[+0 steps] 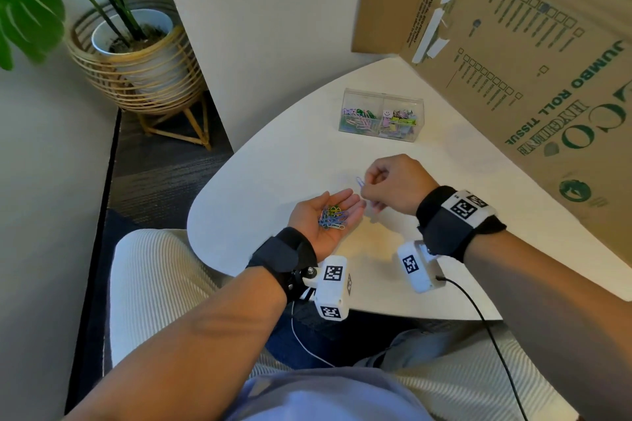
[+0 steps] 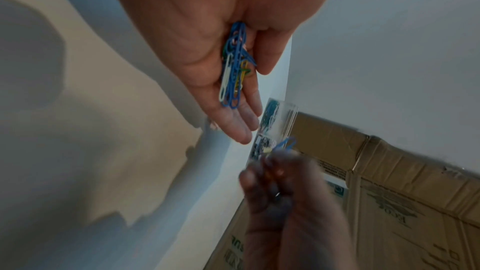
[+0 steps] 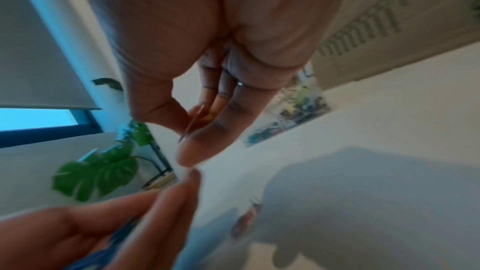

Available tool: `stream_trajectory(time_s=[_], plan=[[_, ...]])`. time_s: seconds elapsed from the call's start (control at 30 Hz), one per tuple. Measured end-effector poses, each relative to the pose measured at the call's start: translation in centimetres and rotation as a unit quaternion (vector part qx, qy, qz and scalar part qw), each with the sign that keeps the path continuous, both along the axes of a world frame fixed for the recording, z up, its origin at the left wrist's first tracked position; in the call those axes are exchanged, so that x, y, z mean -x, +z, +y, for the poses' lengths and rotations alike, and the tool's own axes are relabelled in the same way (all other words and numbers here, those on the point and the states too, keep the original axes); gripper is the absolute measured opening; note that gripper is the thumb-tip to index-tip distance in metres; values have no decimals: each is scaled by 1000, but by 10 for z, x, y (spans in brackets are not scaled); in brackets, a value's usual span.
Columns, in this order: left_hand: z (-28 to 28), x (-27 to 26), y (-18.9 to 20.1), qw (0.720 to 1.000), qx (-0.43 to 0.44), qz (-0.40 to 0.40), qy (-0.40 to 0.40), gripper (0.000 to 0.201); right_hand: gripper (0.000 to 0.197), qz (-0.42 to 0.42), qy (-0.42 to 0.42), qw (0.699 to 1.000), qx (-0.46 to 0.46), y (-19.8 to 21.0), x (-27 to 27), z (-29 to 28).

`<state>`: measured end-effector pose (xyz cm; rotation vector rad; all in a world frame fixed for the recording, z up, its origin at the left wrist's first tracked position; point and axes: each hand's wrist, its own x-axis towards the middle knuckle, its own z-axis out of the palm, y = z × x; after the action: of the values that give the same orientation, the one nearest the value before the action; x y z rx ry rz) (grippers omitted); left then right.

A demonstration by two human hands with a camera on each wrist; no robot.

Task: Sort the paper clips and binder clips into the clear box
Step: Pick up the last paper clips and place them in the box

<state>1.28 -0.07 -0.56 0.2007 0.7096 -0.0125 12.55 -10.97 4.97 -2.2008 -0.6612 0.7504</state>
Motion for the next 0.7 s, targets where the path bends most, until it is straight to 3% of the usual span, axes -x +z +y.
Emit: stream_trajectory(time_s=[0.17, 0.27, 0.33, 0.43, 0.5, 0.7], plan=[[-10, -9, 6, 1000, 17, -20, 0, 34, 10, -81, 128, 988, 45, 12, 17, 15], [-1, -9, 7, 999, 30, -18, 33, 38, 24, -115, 69, 991, 9, 10, 2, 12], [6, -6, 7, 998, 29, -6, 55, 40, 21, -166, 47, 984, 34, 2, -10, 8], [12, -1, 5, 997, 25, 7, 72, 39, 27, -196, 164, 952, 167, -27, -7, 6], [14, 1, 4, 997, 29, 9, 76, 39, 24, -220, 228, 927, 202, -46, 2, 7], [13, 2, 2, 997, 10, 13, 71, 40, 19, -250, 219, 919, 212, -52, 1, 13]])
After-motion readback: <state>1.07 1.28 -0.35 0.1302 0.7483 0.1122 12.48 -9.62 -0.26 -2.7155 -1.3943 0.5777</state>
